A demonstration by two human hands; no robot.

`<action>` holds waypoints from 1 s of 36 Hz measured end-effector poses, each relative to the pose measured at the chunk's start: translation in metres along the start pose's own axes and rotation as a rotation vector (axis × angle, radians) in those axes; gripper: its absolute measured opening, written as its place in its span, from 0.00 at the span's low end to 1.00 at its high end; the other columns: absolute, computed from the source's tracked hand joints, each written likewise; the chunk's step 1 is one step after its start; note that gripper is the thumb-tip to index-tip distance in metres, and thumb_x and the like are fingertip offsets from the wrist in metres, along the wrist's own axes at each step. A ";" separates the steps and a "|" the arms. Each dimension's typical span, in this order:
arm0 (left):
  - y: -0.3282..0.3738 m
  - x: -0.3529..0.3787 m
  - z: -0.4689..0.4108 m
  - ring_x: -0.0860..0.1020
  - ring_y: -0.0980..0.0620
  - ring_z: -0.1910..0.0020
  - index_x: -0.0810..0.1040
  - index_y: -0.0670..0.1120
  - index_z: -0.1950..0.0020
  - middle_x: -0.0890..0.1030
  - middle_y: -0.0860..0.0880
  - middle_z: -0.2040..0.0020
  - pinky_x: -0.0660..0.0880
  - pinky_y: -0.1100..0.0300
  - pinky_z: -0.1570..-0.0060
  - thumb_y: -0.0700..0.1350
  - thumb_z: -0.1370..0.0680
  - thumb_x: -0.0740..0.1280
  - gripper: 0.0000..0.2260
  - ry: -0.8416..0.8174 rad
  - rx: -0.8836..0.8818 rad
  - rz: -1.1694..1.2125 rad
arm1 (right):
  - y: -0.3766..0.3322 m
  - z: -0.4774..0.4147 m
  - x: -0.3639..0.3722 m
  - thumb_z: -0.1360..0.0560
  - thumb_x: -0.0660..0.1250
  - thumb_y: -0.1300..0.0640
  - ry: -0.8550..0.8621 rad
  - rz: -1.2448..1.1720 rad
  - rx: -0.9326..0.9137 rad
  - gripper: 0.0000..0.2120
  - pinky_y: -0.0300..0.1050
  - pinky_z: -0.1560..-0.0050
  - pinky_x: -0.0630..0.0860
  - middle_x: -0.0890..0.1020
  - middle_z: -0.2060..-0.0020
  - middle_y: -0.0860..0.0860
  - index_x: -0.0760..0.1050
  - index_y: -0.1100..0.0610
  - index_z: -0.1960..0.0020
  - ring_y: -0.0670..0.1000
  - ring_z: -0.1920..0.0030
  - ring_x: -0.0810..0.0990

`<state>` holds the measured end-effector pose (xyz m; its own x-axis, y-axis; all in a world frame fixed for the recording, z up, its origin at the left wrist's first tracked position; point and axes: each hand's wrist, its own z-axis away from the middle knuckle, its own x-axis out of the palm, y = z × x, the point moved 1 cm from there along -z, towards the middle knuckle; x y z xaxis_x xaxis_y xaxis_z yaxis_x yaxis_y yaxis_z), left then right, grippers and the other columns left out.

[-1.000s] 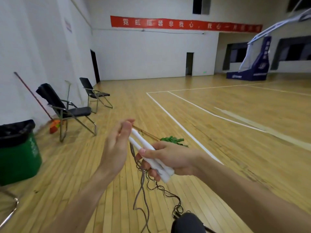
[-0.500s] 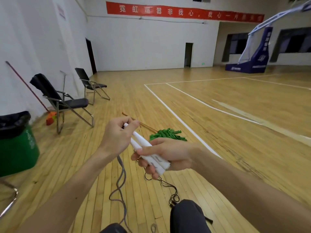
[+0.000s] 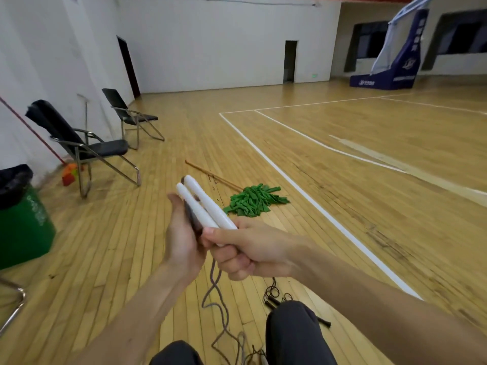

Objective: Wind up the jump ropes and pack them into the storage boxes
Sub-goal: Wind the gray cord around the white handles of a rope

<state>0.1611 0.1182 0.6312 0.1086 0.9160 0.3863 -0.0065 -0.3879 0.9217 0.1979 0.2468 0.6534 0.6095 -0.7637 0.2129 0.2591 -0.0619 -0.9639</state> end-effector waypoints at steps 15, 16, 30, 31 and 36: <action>-0.038 -0.034 -0.015 0.74 0.50 0.64 0.65 0.54 0.46 0.74 0.51 0.62 0.63 0.57 0.70 0.54 0.14 0.47 0.09 -0.316 0.342 -1.785 | 0.036 -0.010 -0.059 0.17 0.64 0.54 0.364 0.528 0.207 0.08 0.38 0.73 0.66 0.71 0.67 0.50 0.71 0.59 0.45 0.45 0.73 0.66; -0.036 -0.032 -0.013 0.74 0.51 0.62 0.64 0.53 0.45 0.74 0.52 0.60 0.62 0.59 0.70 0.55 0.14 0.47 0.10 -0.353 0.371 -1.885 | 0.040 -0.011 -0.060 0.17 0.64 0.54 0.372 0.575 0.239 0.09 0.38 0.73 0.67 0.71 0.66 0.50 0.71 0.60 0.44 0.45 0.72 0.67; -0.040 -0.037 -0.019 0.68 0.60 0.74 0.79 0.53 0.62 0.71 0.58 0.67 0.67 0.68 0.78 0.63 0.21 0.54 0.21 -0.917 0.880 -1.859 | 0.066 -0.010 -0.070 0.18 0.65 0.54 0.009 0.898 0.589 0.10 0.40 0.74 0.63 0.69 0.71 0.50 0.72 0.57 0.56 0.47 0.75 0.64; -0.039 -0.040 -0.022 0.67 0.61 0.75 0.77 0.53 0.65 0.70 0.59 0.69 0.66 0.68 0.80 0.65 0.23 0.55 0.21 -0.901 0.868 -1.786 | 0.066 -0.009 -0.070 0.18 0.66 0.54 -0.016 0.922 0.588 0.10 0.40 0.74 0.63 0.70 0.71 0.50 0.72 0.57 0.56 0.48 0.75 0.65; -0.031 -0.034 -0.021 0.65 0.60 0.71 0.68 0.55 0.62 0.68 0.59 0.69 0.62 0.69 0.71 0.71 0.33 0.68 0.22 -0.854 0.642 -1.582 | 0.065 -0.001 -0.073 0.19 0.66 0.54 -0.153 0.935 0.563 0.11 0.39 0.75 0.63 0.69 0.71 0.50 0.71 0.56 0.58 0.47 0.75 0.64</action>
<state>0.1370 0.1010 0.5907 0.0375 0.2104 -0.9769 0.8695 0.4749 0.1356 0.1695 0.2980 0.5746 0.8195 -0.2660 -0.5075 -0.0725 0.8305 -0.5523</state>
